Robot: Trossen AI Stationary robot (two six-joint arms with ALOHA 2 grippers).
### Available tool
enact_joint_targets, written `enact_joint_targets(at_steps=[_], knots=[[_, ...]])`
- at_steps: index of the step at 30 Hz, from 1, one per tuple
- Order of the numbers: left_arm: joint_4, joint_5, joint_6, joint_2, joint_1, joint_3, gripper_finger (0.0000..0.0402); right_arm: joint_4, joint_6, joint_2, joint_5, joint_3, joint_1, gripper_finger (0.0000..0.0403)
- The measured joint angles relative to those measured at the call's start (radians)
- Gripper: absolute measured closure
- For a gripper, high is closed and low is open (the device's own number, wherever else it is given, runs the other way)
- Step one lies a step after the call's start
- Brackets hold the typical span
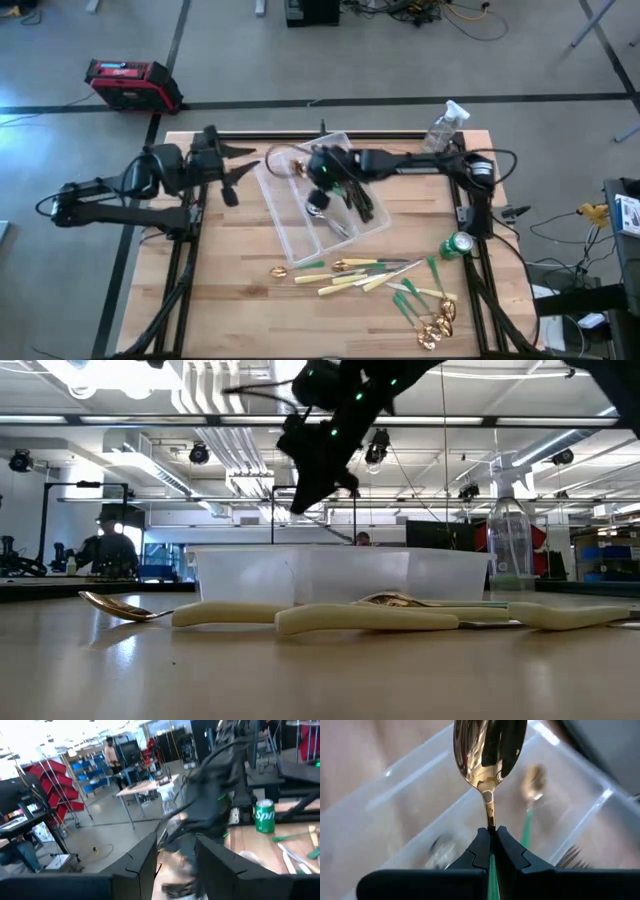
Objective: Sort silverware
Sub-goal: Put the gold spoon into the transparent silverware tray
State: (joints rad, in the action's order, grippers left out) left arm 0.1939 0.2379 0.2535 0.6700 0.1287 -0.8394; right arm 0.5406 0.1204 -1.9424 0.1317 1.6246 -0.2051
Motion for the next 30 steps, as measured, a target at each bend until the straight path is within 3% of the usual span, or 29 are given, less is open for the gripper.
enact_joint_targets(at_steps=[7,13,21,30], knots=[[0.004,-0.001,0.001,-0.002,-0.001,0.000,0.0283,0.075,0.052,-0.192,-0.077,0.220,-0.090,0.0403],[0.014,-0.001,0.007,0.030,-0.001,0.000,0.0283,0.212,0.053,-0.332,-0.078,0.374,-0.122,0.0401],[0.040,-0.001,0.007,0.040,-0.001,0.000,0.0283,0.216,0.060,-0.395,-0.079,0.405,-0.132,0.0402],[0.046,-0.001,-0.003,0.035,-0.001,0.000,0.0283,0.235,-0.026,-0.375,-0.076,0.404,-0.131,0.0402]])
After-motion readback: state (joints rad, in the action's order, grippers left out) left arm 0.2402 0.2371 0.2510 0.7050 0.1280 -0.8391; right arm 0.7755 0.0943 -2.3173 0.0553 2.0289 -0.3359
